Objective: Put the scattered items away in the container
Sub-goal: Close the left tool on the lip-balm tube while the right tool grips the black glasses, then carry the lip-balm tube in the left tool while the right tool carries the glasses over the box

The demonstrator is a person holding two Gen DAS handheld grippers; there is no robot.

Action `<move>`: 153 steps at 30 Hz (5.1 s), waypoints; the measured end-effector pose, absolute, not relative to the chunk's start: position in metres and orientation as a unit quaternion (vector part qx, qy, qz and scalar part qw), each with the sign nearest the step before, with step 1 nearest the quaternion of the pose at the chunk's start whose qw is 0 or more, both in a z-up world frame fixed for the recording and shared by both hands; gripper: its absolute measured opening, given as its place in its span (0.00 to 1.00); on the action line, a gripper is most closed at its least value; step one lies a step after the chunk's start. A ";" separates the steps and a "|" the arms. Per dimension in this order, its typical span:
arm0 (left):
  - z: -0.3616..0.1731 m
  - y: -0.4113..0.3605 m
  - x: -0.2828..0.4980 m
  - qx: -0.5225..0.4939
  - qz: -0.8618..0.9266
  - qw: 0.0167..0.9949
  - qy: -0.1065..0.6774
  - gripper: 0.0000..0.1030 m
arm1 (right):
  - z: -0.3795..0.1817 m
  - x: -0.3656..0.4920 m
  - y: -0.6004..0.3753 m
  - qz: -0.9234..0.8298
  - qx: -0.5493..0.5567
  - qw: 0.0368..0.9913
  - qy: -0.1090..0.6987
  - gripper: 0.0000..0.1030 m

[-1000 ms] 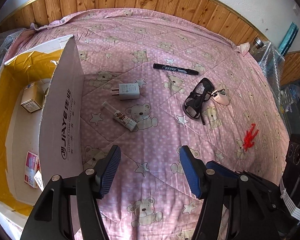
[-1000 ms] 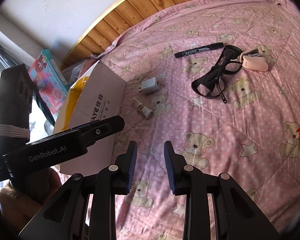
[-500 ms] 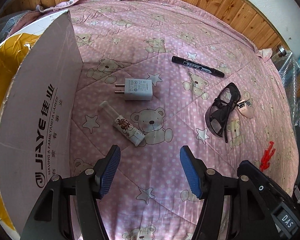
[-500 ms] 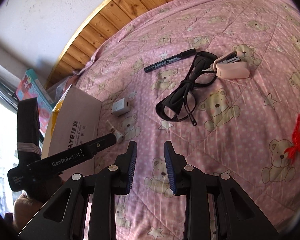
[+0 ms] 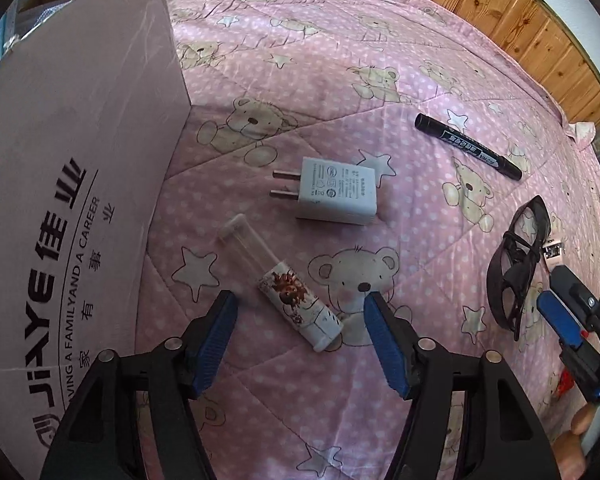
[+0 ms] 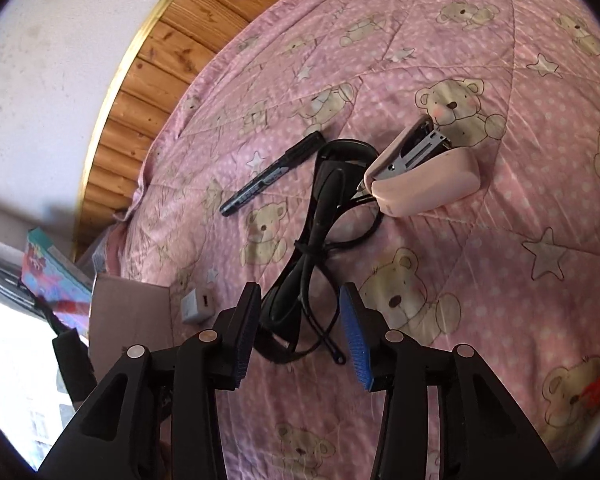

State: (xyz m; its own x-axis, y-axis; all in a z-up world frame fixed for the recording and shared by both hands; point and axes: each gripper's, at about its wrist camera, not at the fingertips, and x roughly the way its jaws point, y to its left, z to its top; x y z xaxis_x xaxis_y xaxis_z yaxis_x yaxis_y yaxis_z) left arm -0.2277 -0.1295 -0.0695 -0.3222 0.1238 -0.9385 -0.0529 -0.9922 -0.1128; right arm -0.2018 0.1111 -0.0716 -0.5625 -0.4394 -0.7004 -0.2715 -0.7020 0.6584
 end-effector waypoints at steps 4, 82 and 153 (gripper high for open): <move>-0.073 -0.126 -0.234 -0.572 0.818 0.053 -0.023 0.74 | -0.085 -0.227 0.105 -0.800 0.468 0.045 -0.373 0.43; 0.030 -0.150 -0.042 -0.496 0.836 0.232 -0.029 0.18 | 0.011 -0.021 0.000 -0.845 0.472 0.146 -0.203 0.15; 0.081 -0.367 -0.115 -0.432 0.886 0.069 -0.149 0.18 | 0.121 -0.089 -0.228 -0.859 0.416 0.298 -0.019 0.15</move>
